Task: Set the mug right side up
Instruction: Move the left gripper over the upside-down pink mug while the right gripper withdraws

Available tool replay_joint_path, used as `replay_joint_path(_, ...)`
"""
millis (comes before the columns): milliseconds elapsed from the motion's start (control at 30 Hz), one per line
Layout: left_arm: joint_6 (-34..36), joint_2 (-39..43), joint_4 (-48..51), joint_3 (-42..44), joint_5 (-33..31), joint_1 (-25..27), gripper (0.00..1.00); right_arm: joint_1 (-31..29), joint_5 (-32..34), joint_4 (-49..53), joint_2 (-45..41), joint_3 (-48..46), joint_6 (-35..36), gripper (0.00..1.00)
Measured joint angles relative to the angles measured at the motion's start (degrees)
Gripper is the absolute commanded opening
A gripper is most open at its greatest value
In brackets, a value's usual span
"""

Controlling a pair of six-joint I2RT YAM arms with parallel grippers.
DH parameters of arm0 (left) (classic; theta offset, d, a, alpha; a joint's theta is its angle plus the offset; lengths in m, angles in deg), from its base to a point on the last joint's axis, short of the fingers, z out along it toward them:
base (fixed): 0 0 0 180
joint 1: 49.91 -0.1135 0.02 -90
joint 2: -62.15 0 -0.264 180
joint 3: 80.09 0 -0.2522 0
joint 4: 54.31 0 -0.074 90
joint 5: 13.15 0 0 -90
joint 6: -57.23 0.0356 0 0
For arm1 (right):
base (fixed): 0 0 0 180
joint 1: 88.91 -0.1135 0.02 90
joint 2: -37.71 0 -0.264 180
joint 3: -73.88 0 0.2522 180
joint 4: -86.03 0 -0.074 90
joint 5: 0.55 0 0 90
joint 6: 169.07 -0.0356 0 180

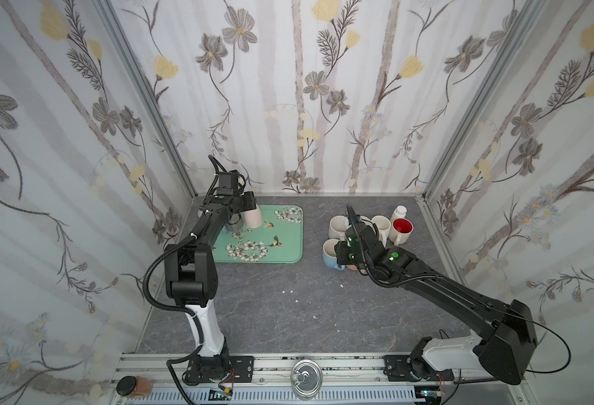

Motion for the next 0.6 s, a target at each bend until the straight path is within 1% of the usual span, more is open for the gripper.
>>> replay_joint_path(133,0.81,-6.01,3.34,-6.14,-2.1,0.22,0.62,-0.04,-1.44,-1.16,1.66,-0.61,-0.61,0.38)
replay_joint_path(333,2.12,-10.8,4.92,-11.58,-3.69,0.37,0.63,-0.04,-2.29,-2.03,3.65,0.02,-0.55,0.38)
replay_joint_path(433,2.47,-12.9,5.64,-13.25,-3.65,0.44,0.63,-0.04,-2.27,-3.02,4.17,0.33,-0.37,0.37)
replay_joint_path(600,2.64,-14.47,5.99,-13.4,-3.15,0.63,0.62,-0.04,-2.54,-3.87,4.85,0.35,-0.31,0.37)
